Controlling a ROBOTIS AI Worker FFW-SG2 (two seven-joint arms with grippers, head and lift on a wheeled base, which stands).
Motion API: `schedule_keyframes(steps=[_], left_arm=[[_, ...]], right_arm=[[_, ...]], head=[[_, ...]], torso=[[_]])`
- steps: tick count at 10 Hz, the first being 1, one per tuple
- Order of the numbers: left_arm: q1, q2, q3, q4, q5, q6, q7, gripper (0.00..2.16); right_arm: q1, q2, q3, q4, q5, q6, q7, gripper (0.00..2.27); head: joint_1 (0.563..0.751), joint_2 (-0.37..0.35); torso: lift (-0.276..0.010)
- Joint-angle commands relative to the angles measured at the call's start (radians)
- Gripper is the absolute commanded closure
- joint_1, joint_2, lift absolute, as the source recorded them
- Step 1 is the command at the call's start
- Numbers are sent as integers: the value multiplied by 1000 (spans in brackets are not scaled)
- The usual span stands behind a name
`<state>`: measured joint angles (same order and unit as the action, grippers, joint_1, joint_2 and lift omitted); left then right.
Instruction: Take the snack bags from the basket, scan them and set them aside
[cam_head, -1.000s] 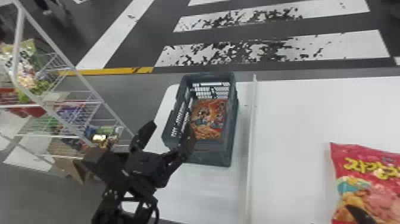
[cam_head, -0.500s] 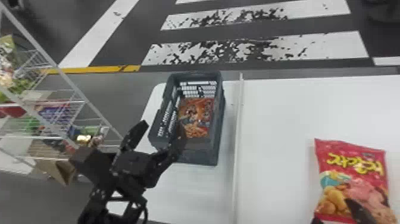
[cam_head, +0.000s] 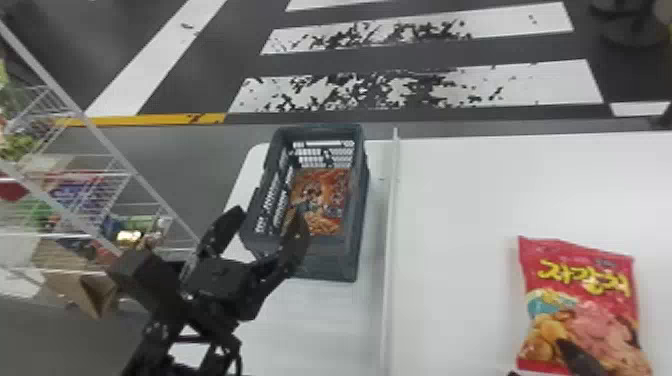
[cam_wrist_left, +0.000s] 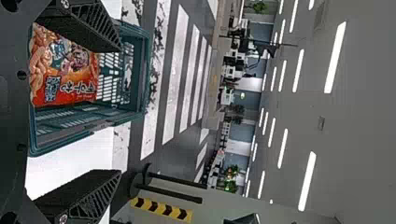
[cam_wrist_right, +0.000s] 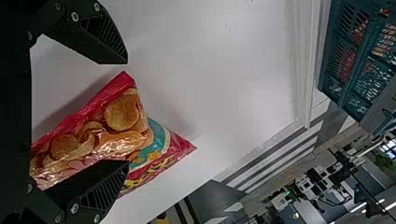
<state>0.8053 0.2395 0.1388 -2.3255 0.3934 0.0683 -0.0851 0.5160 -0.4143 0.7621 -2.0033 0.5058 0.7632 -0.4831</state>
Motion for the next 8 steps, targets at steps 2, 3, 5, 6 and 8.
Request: schedule_keyframes(steps=[2, 3, 5, 6, 8], left_arm=[[-1, 11, -1, 0, 4, 5, -1, 66], [-1, 12, -2, 0, 7, 8, -5, 66], [-1, 15, -2, 0, 10, 17, -10, 66], [-3, 14, -7, 0, 12, 23, -19, 66], [-8, 9, -13, -2, 12, 48, -27, 66]], right_arm=[[-48, 20, 8, 72, 0, 0, -2, 191], [-56, 31, 8, 87, 3, 12, -14, 282], [-70, 32, 6, 83, 11, 89, -26, 846], [-70, 29, 6, 81, 20, 86, -57, 1609], [-40, 17, 20, 55, 62, 15, -138, 2250]], head=[[695, 244], [695, 240], [695, 225], [695, 206], [695, 170]], torso=[[-75], [-75], [-75], [-75], [-75]])
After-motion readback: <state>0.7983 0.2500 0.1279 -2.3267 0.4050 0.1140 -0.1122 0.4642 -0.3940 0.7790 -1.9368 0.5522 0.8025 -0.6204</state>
